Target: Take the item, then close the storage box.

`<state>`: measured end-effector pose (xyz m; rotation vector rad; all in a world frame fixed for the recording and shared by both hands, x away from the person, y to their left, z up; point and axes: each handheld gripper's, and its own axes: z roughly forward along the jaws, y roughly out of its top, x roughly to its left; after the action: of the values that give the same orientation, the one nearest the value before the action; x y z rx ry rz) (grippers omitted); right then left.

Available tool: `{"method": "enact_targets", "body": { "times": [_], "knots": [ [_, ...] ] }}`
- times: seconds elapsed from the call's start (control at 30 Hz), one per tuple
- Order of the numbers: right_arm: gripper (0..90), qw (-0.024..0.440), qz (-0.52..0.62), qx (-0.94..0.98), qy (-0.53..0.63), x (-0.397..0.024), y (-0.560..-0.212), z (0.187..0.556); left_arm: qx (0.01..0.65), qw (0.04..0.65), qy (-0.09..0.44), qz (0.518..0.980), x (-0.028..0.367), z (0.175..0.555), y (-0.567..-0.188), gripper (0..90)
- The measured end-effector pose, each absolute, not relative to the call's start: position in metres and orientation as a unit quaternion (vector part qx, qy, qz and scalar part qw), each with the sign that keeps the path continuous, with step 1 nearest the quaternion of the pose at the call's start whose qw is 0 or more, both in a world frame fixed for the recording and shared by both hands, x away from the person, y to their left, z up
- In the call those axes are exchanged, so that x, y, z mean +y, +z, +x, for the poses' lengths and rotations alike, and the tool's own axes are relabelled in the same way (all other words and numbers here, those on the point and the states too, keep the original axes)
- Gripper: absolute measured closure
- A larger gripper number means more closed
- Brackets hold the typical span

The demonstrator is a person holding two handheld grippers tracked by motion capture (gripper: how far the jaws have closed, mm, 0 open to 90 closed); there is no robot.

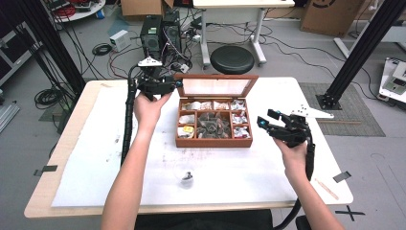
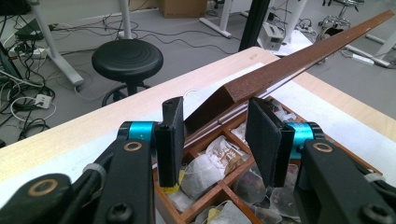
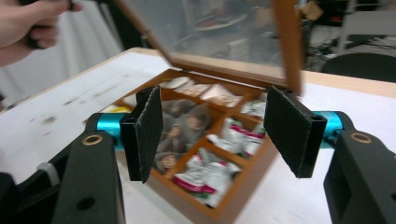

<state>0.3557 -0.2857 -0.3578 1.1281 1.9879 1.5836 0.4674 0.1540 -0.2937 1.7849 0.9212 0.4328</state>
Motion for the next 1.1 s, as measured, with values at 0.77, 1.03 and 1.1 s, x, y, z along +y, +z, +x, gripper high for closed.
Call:
{"method": "enact_targets", "body": {
  "times": [0.77,1.03,1.1],
  "knots": [
    [38.0,0.189,0.409,0.703,0.551,-0.289,-0.361,0.361,0.384,0.519,0.179,0.743,0.154,0.468,-0.294,57.2],
    [38.0,0.187,0.404,0.708,0.549,-0.282,-0.361,0.365,0.383,0.518,0.179,0.744,0.155,0.467,-0.294,57.2],
    [38.0,0.187,0.402,0.709,0.548,-0.279,-0.361,0.366,0.383,0.518,0.179,0.743,0.154,0.467,-0.294,57.2]
  ]
}}
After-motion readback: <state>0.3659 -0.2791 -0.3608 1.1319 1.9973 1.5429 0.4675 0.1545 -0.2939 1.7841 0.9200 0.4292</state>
